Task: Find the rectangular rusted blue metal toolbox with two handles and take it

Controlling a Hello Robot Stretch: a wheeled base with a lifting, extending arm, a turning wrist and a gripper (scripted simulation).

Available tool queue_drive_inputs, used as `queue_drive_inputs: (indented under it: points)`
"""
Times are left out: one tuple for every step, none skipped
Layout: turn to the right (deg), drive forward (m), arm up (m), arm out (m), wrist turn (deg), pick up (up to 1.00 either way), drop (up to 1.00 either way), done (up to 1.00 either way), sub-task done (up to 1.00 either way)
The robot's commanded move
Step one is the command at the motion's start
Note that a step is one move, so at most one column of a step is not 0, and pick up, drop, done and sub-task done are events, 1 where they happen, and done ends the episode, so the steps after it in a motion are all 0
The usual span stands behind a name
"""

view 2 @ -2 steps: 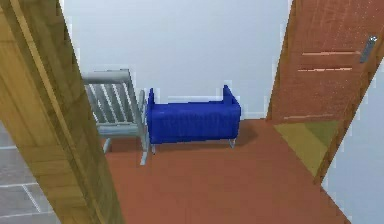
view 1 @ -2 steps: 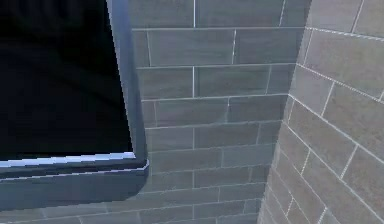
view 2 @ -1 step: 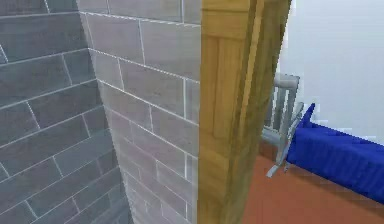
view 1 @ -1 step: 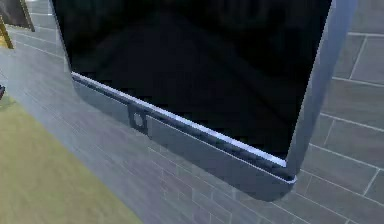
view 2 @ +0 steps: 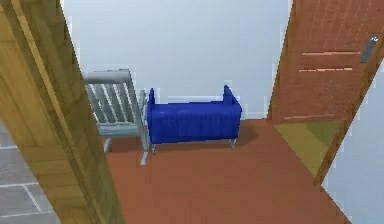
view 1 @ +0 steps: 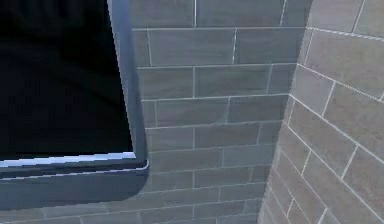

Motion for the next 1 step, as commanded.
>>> queue_drive_inputs:
  points:
    - [45.0,0.0,0.0,0.0,0.0,0.0,0.0,0.0,0.0]
